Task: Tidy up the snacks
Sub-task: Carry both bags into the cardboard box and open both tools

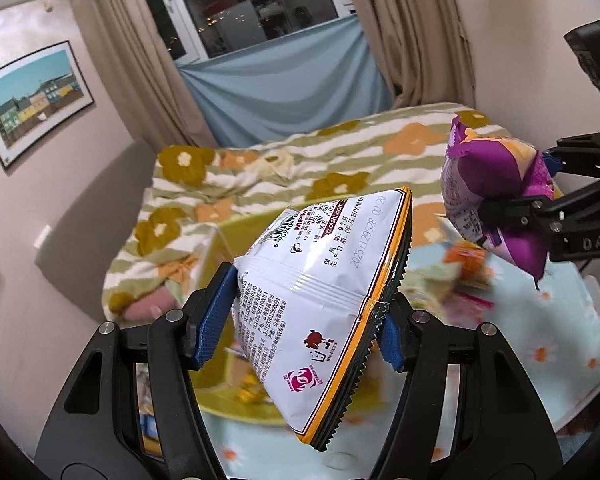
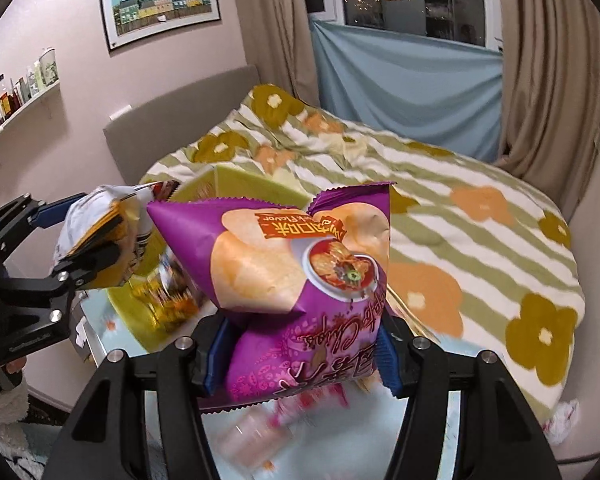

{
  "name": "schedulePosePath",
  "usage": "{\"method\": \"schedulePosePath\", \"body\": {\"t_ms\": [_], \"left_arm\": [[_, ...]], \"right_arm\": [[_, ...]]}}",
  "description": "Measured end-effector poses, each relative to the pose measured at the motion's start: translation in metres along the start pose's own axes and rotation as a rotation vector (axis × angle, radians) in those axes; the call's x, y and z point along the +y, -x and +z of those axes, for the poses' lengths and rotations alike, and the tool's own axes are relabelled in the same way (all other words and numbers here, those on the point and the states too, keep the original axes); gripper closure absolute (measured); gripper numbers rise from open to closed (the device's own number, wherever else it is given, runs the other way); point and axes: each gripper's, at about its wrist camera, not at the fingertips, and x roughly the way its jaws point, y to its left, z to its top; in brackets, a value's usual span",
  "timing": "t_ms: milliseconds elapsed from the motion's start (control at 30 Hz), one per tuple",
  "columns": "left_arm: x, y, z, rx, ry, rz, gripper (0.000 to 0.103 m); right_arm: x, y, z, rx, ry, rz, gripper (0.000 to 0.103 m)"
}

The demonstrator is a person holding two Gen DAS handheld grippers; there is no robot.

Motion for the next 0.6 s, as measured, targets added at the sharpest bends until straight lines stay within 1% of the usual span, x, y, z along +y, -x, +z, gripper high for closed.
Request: {"method": "schedulePosePath", "body": {"t_ms": [133,233,333,400,500,533,567,600], "left_arm": [[0.038,-0.032,0.009,0.011,-0.008,0.003,0.041],[0.066,-0.065,0.013,0.026,-0.023,-0.008,0.040],[0.087,-0.101,0.017,0.043,-0.045,-0.028,0.040],[0.098,-0.127,0.017,0.055,-0.061,-0.048,0.040],[0.108,-0.162,0.016,0.076,-0.083,-0.086,0.038],[0.109,-0.170,0.015,0.081,-0.086,-0.098,0.036],[0.111,-0.178,0.014,0.087,-0.088,-0.114,0.027],[0.113,-0.190,0.012,0.102,-0.089,-0.135,0.008]], "right_arm": [[0.029,-0.026,0.029,-0.006,0.006,0.009,0.047],[0.049,-0.053,0.052,-0.002,-0.005,0.012,0.047],[0.059,-0.076,0.069,0.010,-0.036,0.005,0.047],[0.064,-0.094,0.079,0.026,-0.066,-0.018,0.047],[0.064,-0.116,0.086,0.049,-0.122,-0.037,0.047],[0.064,-0.121,0.087,0.056,-0.136,-0.042,0.047],[0.064,-0.128,0.088,0.064,-0.154,-0.050,0.047],[0.063,-0.130,0.089,0.068,-0.164,-0.057,0.047]]}}
